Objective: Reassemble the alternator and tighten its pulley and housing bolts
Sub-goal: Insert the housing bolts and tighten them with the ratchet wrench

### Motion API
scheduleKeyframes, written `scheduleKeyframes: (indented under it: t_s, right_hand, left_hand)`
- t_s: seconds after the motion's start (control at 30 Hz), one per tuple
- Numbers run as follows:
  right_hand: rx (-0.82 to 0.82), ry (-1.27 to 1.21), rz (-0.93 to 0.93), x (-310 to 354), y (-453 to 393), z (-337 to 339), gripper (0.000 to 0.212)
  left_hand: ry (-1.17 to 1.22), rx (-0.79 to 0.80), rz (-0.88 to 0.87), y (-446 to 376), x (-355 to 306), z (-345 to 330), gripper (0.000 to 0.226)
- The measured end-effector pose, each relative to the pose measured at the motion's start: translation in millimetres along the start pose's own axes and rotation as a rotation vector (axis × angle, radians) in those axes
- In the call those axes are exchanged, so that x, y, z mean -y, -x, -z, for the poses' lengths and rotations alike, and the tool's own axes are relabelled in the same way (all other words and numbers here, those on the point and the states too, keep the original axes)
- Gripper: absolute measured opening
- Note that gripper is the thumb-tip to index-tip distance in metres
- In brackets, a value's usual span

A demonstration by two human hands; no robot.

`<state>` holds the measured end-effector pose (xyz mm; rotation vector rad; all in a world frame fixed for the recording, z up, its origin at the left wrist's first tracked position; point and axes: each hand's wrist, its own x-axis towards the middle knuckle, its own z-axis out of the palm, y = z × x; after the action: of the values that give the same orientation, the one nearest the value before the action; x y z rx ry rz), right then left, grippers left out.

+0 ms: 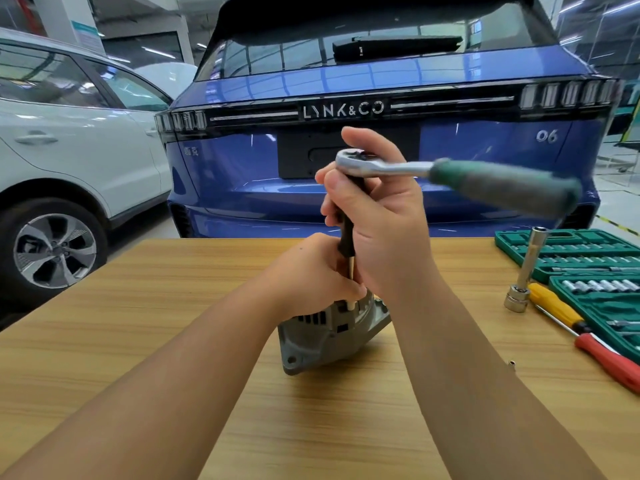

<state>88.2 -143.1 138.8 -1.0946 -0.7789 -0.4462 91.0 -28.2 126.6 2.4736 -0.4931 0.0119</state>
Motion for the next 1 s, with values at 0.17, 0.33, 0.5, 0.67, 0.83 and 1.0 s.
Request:
scheduleKeyframes:
  t_s: [0.17, 0.33, 0.5, 0.67, 0.83, 1.0]
  right_hand:
    - [0.076, -0.067, -0.033, -4, -4, 7, 0.049]
    - [0.095, -0.316, -0.22, 2, -8, 13, 0.036]
    - [-0.176, -0.034, -0.159, 7, -2, 0, 0.043]
    - [-0.162, -0.02, -0.25, 14, -3, 4, 0.021]
    - [-0.034, -0.007, -0.031, 7, 0, -3, 0.036]
    - [0.052, -0.125, -0.055, 5, 2, -3, 0.044]
  left_hand:
    - [-0.008, -0.032, 0.012, 0, 1, 0, 0.014]
    - [-0.004, -0.023, 0.035, 0, 0, 0, 0.011]
    - [-0.015, 0.031, -0.003, 1, -3, 0, 0.008]
    - [0.008, 0.052, 0.0, 1, -3, 2, 0.008]
    - [0.028, 0.03, -0.02, -1, 2, 2, 0.01]
    - [0.08, -0.029, -0.044, -3, 7, -4, 0.022]
